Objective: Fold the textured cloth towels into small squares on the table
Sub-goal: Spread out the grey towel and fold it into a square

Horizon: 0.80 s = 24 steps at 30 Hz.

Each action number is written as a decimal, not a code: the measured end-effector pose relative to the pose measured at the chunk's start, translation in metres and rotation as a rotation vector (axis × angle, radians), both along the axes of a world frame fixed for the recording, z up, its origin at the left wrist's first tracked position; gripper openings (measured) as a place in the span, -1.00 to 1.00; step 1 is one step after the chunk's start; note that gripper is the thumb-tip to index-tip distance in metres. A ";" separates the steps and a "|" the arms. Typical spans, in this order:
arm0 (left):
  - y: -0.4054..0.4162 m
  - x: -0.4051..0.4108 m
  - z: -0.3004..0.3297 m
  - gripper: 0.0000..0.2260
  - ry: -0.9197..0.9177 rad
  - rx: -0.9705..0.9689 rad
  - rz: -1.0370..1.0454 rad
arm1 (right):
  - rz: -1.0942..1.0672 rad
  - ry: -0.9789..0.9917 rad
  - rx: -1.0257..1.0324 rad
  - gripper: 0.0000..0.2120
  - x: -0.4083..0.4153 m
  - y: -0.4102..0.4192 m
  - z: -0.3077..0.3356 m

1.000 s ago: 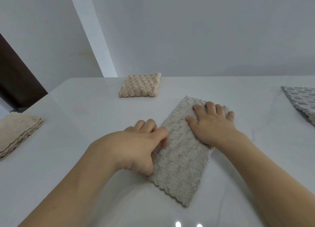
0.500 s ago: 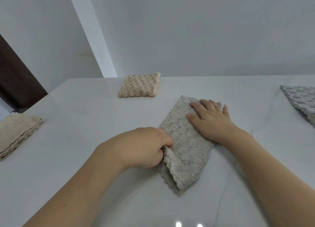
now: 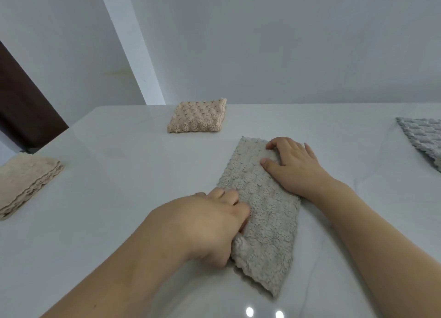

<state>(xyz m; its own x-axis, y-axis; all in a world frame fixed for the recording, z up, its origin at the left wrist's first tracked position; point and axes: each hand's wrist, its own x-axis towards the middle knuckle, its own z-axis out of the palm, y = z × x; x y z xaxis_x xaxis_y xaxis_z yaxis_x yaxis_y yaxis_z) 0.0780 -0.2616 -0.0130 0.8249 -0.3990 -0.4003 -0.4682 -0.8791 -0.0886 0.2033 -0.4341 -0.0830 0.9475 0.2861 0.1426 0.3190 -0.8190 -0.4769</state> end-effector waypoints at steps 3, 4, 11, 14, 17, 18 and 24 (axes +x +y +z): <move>0.005 0.009 0.001 -0.76 -0.009 -0.096 0.019 | -0.038 -0.032 0.051 -0.69 0.001 0.001 0.000; 0.006 0.012 0.002 -0.78 -0.002 -0.115 0.025 | -0.055 -0.047 0.070 -0.70 0.001 0.001 0.001; 0.012 0.019 0.014 -0.96 0.105 -0.295 0.101 | -0.013 -0.041 0.097 -0.87 0.005 -0.002 0.006; 0.011 0.016 0.021 -0.86 0.286 -0.321 0.177 | 0.062 -0.033 0.098 -0.76 0.004 -0.003 0.010; 0.013 0.014 0.027 -0.76 0.428 -0.287 0.184 | 0.162 -0.001 0.113 -0.77 0.004 -0.005 0.011; 0.013 0.014 0.028 -0.75 0.454 -0.273 0.163 | 0.200 0.013 0.119 -0.78 0.004 -0.005 0.011; 0.025 0.018 0.026 -0.74 0.590 -0.488 0.224 | 0.227 0.075 0.231 -0.87 0.002 -0.005 0.012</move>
<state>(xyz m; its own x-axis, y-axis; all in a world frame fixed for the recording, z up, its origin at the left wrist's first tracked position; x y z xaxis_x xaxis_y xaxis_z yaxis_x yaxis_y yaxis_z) 0.0957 -0.2369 0.0133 0.6123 -0.4920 -0.6189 -0.1257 -0.8334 0.5381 0.2056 -0.4389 -0.0715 0.8735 0.4596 0.1603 0.4379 -0.5983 -0.6710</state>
